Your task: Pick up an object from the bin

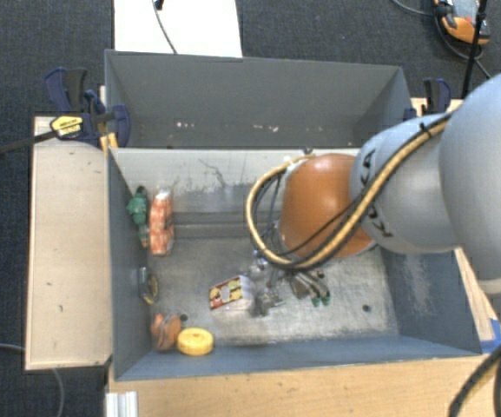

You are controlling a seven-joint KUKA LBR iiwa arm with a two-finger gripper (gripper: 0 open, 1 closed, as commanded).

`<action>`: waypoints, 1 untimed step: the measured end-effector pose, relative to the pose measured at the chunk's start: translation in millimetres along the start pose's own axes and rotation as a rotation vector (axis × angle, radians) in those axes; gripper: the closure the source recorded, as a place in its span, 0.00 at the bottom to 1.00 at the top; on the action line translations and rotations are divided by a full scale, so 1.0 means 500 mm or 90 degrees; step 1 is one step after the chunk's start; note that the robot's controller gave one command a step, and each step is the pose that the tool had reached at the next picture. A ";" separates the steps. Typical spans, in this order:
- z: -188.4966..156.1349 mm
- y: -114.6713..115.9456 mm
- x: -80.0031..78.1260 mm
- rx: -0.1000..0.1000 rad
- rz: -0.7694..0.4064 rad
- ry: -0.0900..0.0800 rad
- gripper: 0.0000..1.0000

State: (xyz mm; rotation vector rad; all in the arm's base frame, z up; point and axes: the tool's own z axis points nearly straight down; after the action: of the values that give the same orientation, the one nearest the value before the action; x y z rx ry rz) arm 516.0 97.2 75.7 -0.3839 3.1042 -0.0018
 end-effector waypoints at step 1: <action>0.000 0.000 0.000 0.000 0.001 0.000 1.00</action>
Offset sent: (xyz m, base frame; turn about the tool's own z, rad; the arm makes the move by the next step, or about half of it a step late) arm -0.0046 0.0054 0.1686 -0.0397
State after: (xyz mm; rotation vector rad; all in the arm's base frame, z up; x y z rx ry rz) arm 516.1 97.2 75.6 -0.3824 3.1043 -0.0014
